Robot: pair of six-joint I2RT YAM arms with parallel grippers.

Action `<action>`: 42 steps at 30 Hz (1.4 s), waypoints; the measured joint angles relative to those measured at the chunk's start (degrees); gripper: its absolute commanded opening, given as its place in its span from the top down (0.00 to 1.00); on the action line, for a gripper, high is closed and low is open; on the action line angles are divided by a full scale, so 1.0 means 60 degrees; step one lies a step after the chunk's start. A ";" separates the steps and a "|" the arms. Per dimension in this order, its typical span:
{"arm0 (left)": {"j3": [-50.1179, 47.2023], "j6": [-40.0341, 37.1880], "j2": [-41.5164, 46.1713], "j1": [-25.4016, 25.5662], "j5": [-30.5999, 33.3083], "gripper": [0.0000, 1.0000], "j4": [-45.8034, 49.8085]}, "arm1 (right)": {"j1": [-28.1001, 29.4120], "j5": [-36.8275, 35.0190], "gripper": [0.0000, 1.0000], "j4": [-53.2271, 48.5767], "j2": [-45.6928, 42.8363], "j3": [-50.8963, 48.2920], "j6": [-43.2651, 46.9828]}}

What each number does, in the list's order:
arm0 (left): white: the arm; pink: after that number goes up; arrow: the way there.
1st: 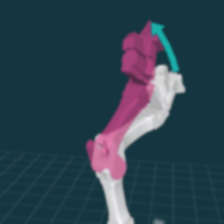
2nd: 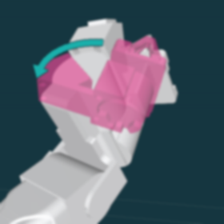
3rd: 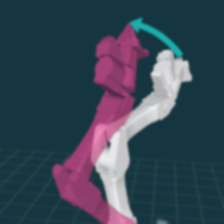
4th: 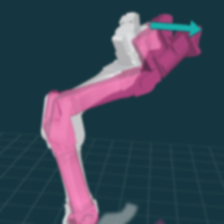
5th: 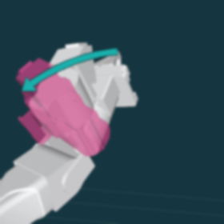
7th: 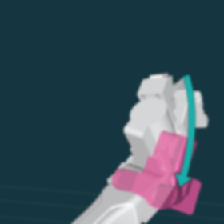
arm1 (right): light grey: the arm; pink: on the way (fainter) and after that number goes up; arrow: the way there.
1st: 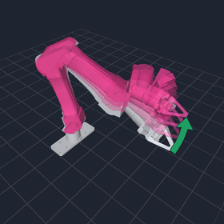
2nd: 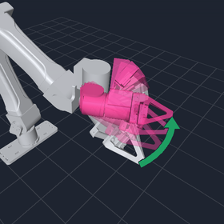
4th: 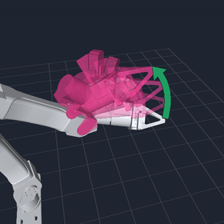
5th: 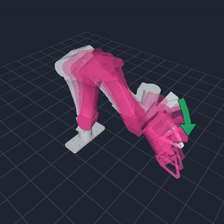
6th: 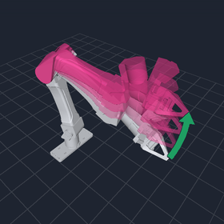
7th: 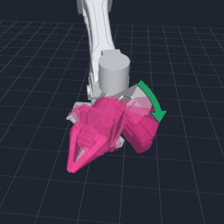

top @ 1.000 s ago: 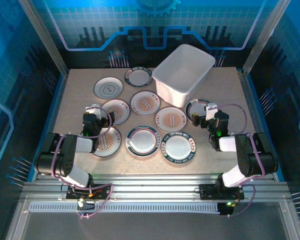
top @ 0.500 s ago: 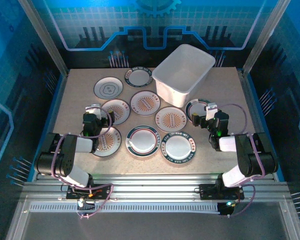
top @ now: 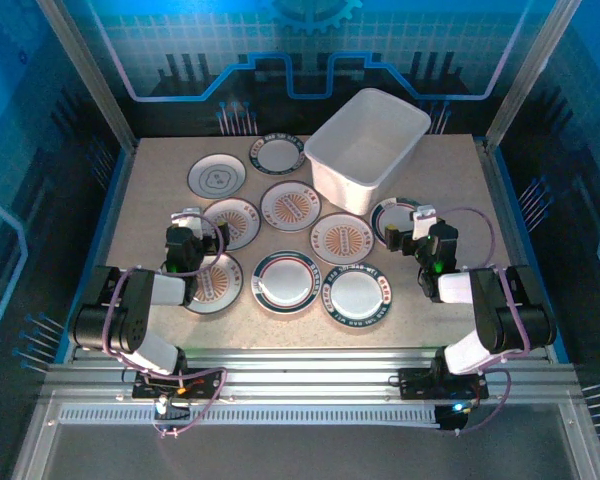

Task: Place the plates into the plastic bin on the countertop

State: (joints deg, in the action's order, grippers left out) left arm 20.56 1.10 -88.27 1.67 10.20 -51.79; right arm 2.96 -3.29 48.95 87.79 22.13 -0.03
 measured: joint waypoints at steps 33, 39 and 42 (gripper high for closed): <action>0.5384 0.2554 0.3570 0.0368 -0.2703 0.03 0.8637 | -0.1315 0.0321 0.23 -0.9049 -0.5009 0.2546 -0.5333; 0.6408 0.3377 0.3045 0.0984 -0.3581 0.02 1.0182 | -0.2259 0.1945 0.31 -1.0214 -0.3665 0.2408 -0.6885; 0.6692 0.3639 0.2634 0.1399 -0.3759 0.02 1.0622 | -0.2546 0.2528 0.33 -1.0222 -0.2925 0.2368 -0.7275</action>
State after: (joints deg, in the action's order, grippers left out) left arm 60.71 22.94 -72.47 10.07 -12.36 11.94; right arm -12.32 11.88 -12.38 70.24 36.34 -43.68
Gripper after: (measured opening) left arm 0.977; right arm 0.679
